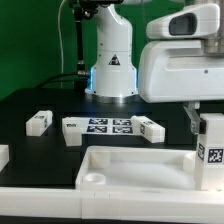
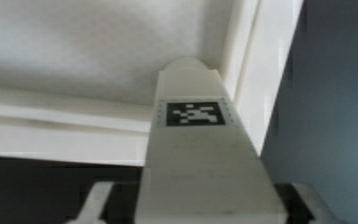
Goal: Assemble desk
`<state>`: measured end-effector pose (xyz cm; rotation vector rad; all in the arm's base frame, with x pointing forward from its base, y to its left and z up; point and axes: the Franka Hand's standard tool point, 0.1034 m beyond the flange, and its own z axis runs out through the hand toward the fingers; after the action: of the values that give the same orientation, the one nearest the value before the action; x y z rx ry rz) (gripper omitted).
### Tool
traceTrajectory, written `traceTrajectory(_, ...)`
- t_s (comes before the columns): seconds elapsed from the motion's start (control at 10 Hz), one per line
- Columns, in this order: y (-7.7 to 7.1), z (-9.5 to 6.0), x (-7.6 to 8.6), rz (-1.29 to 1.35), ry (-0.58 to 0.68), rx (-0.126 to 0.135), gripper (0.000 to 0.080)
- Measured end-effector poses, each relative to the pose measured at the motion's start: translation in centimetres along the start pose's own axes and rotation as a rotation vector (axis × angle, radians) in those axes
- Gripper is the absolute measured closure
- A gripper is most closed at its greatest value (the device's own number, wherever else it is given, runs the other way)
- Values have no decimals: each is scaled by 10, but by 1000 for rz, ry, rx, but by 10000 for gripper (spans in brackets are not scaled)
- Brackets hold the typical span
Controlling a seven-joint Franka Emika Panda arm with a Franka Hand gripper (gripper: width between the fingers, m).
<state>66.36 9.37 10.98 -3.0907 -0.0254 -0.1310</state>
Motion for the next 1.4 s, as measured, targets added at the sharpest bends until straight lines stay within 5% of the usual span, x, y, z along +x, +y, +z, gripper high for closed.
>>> traceTrajectory(1.2, -4, 1, -3, 1172, -25, 20, 509)
traceTrajectory(1.4, -7, 1, -4, 1172, -29, 25, 274)
